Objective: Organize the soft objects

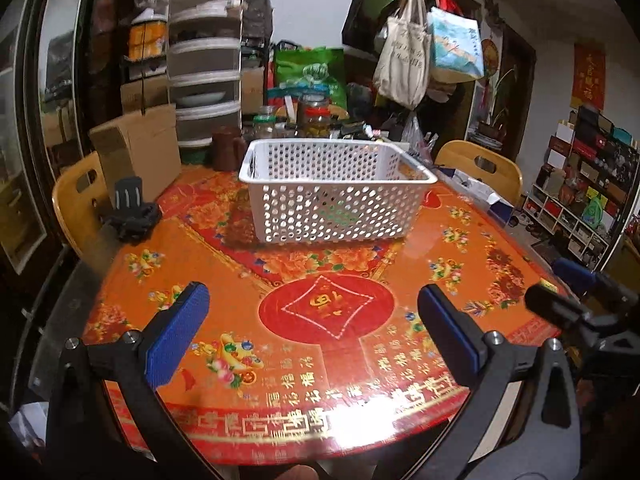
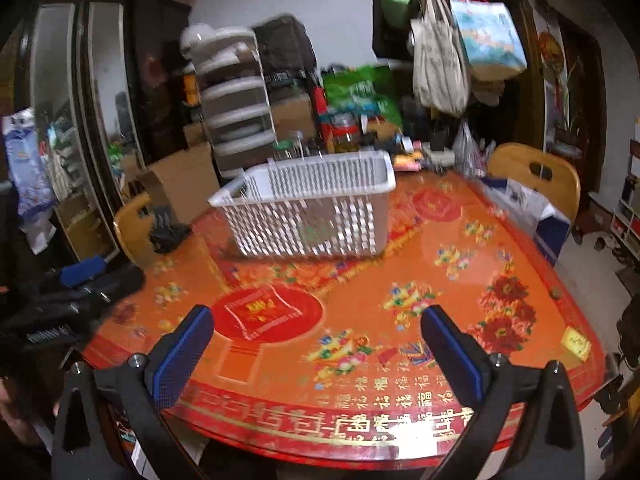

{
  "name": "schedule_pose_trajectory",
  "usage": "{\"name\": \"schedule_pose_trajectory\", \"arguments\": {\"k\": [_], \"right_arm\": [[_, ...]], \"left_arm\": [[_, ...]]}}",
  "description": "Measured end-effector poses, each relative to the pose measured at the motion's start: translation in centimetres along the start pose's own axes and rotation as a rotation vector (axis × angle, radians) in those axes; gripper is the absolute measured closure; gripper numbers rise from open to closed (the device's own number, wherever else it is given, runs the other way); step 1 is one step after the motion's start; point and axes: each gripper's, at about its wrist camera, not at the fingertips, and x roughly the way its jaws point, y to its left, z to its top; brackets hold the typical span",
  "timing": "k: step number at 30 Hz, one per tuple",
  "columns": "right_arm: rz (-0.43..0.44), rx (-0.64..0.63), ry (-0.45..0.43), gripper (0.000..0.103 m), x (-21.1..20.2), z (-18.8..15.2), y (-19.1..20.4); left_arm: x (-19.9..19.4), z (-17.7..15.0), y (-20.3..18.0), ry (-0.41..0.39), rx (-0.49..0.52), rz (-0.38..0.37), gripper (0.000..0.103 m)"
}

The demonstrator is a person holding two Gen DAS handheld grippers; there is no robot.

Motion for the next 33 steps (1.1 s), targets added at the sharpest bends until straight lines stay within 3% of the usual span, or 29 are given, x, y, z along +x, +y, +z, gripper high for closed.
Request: {"name": "schedule_pose_trajectory", "arguments": {"k": [5, 15, 21, 33], "right_arm": [[-0.109, -0.011, -0.127, 0.000, -4.7, 0.7, 1.6], [-0.083, -0.048, -0.061, 0.000, -7.2, 2.9, 2.1], [-0.066, -0.027, -0.044, 0.000, -6.5, 4.0, 1.3], [-0.042, -0.040, 0.000, 0.000, -5.1, 3.4, 1.8]], "left_arm": [[-4.0, 0.3, -1.6, -0.030, 0.017, -0.010, 0.000], [-8.7, 2.5, -3.0, -0.042, 0.028, 0.000, 0.000], [-8.1, 3.9, -2.1, -0.040, 0.022, 0.016, 0.000], [-6.0, 3.7, -2.0, -0.007, 0.020, 0.026, 0.000]]}}
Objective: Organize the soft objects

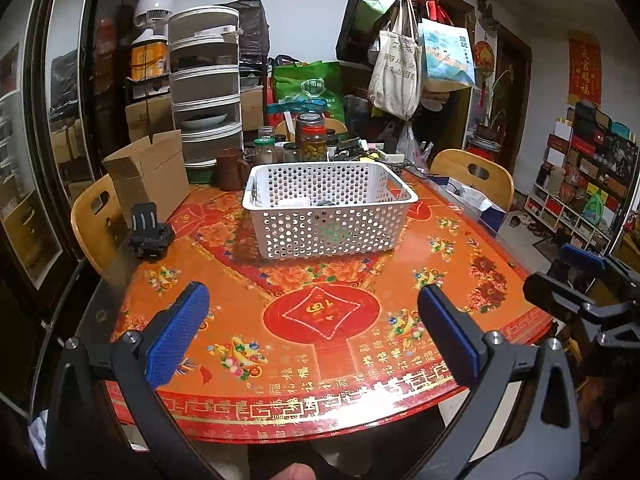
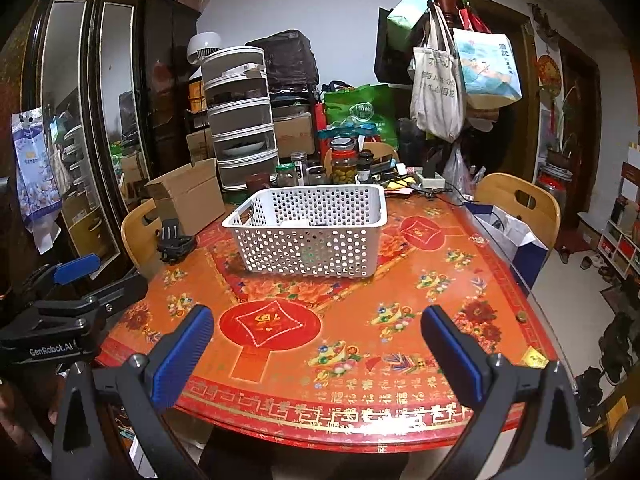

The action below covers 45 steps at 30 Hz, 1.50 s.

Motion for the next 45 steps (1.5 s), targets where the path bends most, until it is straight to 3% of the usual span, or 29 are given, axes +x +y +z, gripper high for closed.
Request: {"name": "schedule_pose_trajectory", "arguments": {"k": [45], "right_arm": [[0.001, 0.006, -0.007, 0.000, -0.28, -0.17, -0.32]], "left_arm": [[0.37, -0.44, 0.09, 0.019, -0.003, -0.012, 0.000]]}}
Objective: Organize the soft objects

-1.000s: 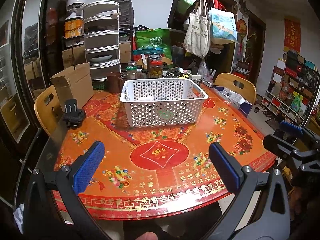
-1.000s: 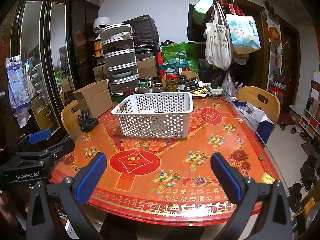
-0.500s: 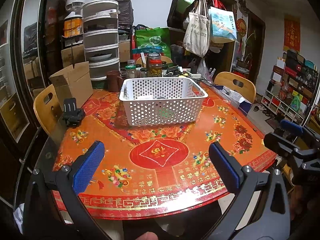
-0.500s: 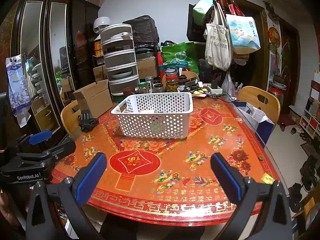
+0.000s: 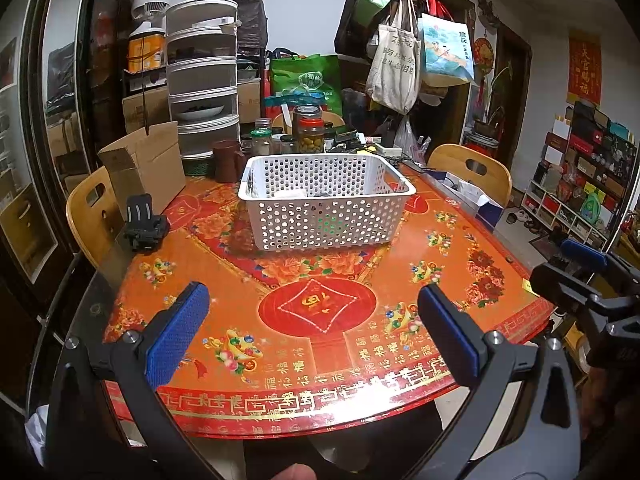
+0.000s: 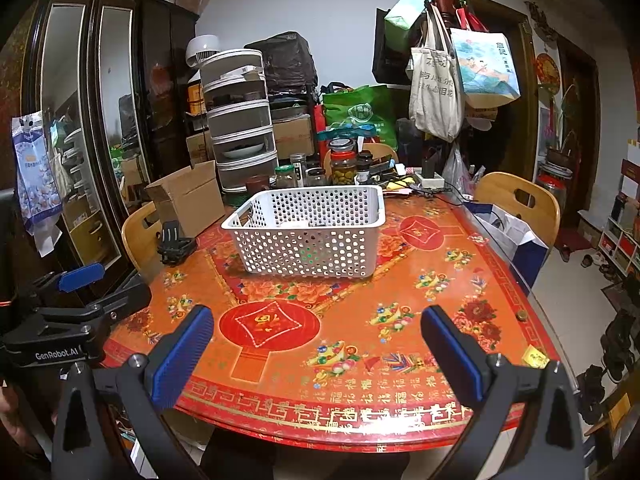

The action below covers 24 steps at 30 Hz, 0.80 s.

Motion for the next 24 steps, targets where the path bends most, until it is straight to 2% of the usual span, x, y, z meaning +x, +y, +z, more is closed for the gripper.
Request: {"name": "schedule_pose_trajectory", "arguments": {"k": [24], "right_arm": [[0.002, -0.001, 0.004, 0.000, 0.0, -0.1, 0.1]], "left_arm": [[0.8, -1.4, -0.8, 0.010, 0.006, -0.010, 0.000]]}}
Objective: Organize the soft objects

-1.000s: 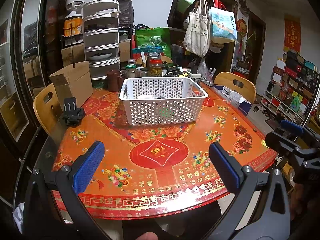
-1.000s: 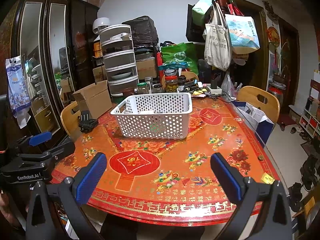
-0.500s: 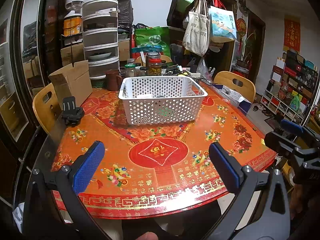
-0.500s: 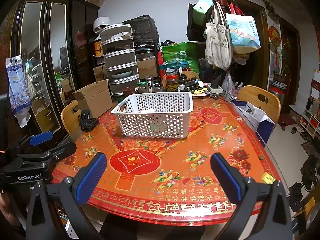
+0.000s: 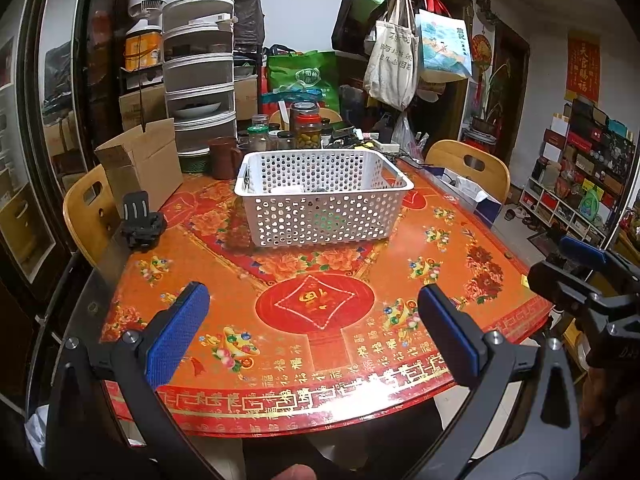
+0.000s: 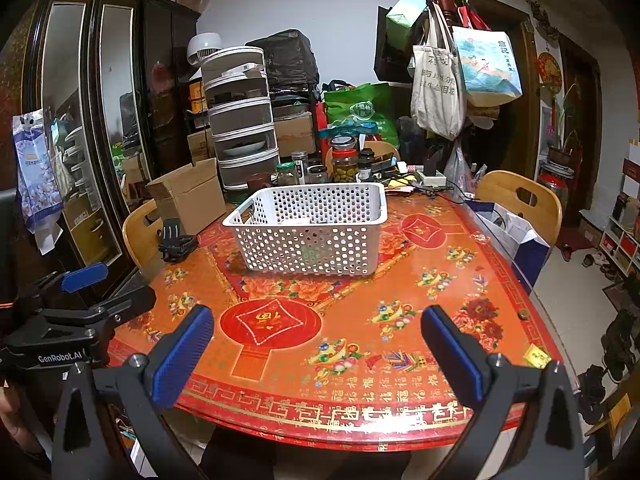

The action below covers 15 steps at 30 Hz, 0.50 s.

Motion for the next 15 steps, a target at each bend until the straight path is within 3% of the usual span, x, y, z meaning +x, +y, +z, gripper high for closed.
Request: {"name": "schedule_pose_trajectory", "arguments": {"k": [15], "right_arm": [[0.003, -0.002, 0.001, 0.000, 0.11, -0.24, 0.26]], "left_arm": [[0.04, -0.27, -0.21, -0.009, 0.010, -0.003, 0.000]]}}
